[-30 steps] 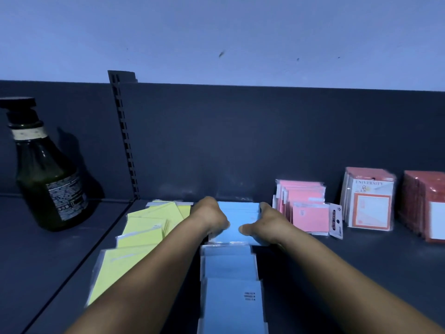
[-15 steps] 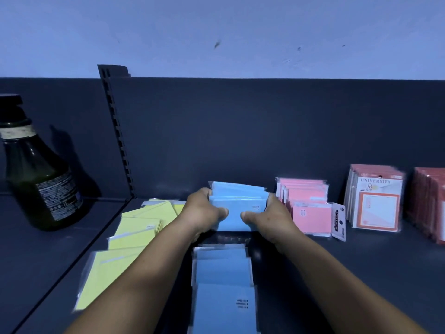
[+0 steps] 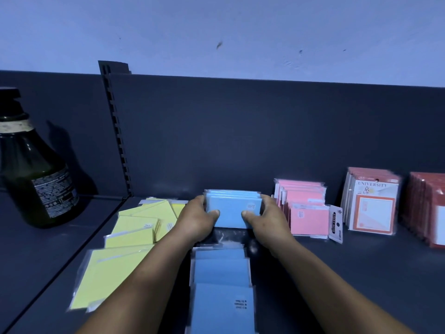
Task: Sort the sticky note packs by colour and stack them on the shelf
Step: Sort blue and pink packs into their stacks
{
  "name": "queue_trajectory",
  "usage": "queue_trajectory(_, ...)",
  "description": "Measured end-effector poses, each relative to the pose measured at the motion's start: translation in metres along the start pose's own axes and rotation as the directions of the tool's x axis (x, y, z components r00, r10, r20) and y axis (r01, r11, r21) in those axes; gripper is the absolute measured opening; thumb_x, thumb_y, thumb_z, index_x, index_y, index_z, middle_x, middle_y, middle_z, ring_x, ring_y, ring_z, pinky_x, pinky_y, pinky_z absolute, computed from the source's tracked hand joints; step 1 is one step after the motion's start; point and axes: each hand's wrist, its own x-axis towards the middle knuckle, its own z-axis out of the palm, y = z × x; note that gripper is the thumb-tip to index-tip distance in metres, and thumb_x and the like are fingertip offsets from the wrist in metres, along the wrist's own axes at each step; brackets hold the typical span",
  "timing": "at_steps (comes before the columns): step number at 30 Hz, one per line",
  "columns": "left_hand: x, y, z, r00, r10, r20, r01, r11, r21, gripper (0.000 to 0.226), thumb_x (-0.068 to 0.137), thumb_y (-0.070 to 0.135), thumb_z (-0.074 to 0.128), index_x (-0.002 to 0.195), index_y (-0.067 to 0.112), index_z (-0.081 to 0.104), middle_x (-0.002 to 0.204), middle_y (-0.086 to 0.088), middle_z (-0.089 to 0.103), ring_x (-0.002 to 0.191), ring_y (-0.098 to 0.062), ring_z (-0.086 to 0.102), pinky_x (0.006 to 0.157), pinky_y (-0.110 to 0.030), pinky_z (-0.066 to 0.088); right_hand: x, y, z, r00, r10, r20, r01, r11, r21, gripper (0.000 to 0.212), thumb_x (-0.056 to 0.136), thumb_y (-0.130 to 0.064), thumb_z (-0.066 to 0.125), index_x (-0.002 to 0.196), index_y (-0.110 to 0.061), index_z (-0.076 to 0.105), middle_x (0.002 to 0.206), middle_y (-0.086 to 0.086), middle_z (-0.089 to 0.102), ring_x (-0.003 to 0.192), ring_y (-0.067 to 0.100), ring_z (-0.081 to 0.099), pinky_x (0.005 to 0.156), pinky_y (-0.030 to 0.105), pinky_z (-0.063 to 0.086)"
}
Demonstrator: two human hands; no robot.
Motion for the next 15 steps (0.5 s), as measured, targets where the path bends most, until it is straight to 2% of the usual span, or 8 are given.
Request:
queue_trajectory(4,0.003,0.002,0.000,1.000,0.013,-0.002,-0.013,0.996,0.084,0.023,0.096,0.021,0.047,0.115,0.012,0.057,0.109,-0.004,0.065,0.098,-0.024,0.061,0.081,-0.032,0.047,0.002,-0.003,0.001,0.995,-0.094,-0.044,0.091,0.994,-0.065,0.031,0.092,-0.020,0.055,0.123,-0.022,0.053,0.111,-0.005,0.067,0.099,0.014,0.062,0.086,0.028,0.047)
queue_trajectory(9,0.010,-0.001,0.002,0.998,-0.012,0.054,-0.003,0.965,0.261,0.026,0.094,0.019,0.047,0.120,0.012,0.052,0.116,-0.004,0.061,0.102,-0.023,0.057,0.083,-0.027,0.044,0.004,0.001,0.003,0.999,-0.052,0.008,0.053,0.971,-0.234,0.030,0.091,-0.017,0.052,0.121,-0.016,0.054,0.113,0.001,0.065,0.090,0.016,0.055,0.076,0.025,0.038)
queue_trajectory(15,0.026,0.005,0.009,1.000,-0.012,0.021,0.003,0.912,0.410,0.023,0.093,0.019,0.052,0.113,0.009,0.055,0.110,-0.006,0.064,0.100,-0.025,0.060,0.083,-0.031,0.047,0.015,0.002,0.008,0.999,0.033,-0.024,-0.039,0.952,-0.304,0.028,0.090,-0.019,0.056,0.117,-0.010,0.055,0.112,0.005,0.065,0.096,0.023,0.059,0.076,0.027,0.043)
